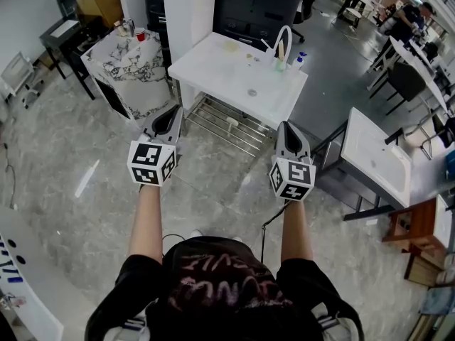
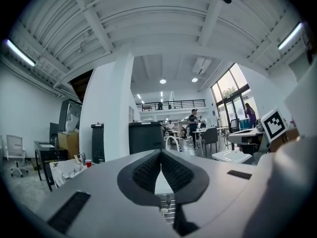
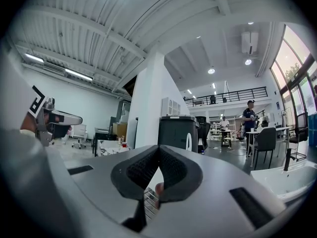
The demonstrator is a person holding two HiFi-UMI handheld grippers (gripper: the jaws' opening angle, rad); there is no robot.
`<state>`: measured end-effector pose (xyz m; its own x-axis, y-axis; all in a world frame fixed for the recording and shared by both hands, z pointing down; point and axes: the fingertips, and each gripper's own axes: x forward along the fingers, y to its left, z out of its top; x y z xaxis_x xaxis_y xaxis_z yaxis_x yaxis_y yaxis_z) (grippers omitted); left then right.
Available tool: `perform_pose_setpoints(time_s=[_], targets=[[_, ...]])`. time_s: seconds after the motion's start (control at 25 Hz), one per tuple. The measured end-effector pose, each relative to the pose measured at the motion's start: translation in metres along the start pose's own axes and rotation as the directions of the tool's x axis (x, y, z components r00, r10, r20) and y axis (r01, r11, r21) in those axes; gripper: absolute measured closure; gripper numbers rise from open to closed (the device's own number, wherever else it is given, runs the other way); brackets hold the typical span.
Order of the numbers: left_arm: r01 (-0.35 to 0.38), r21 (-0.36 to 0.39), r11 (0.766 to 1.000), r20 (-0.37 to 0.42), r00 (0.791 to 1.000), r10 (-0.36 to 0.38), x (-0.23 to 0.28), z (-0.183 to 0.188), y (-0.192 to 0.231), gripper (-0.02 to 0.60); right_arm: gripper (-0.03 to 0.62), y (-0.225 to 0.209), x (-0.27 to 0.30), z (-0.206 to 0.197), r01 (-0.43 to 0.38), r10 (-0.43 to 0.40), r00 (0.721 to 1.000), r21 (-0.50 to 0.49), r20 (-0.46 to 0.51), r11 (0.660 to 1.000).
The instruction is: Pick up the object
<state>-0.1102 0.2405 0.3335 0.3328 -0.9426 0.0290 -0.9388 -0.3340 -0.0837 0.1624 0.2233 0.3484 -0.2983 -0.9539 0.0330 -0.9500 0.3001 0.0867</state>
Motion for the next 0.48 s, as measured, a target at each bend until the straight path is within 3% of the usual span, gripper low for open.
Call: perform_pose_setpoints(time_s=[0.48], targets=[[0.033,0.002,0.999,0.004,0.999,-0.033,-0.016,-0.007,0.033,0.565,0.580,0.044,0.002,0.003,0.021,-0.021,1.000,-0.012,0.006,1.000]])
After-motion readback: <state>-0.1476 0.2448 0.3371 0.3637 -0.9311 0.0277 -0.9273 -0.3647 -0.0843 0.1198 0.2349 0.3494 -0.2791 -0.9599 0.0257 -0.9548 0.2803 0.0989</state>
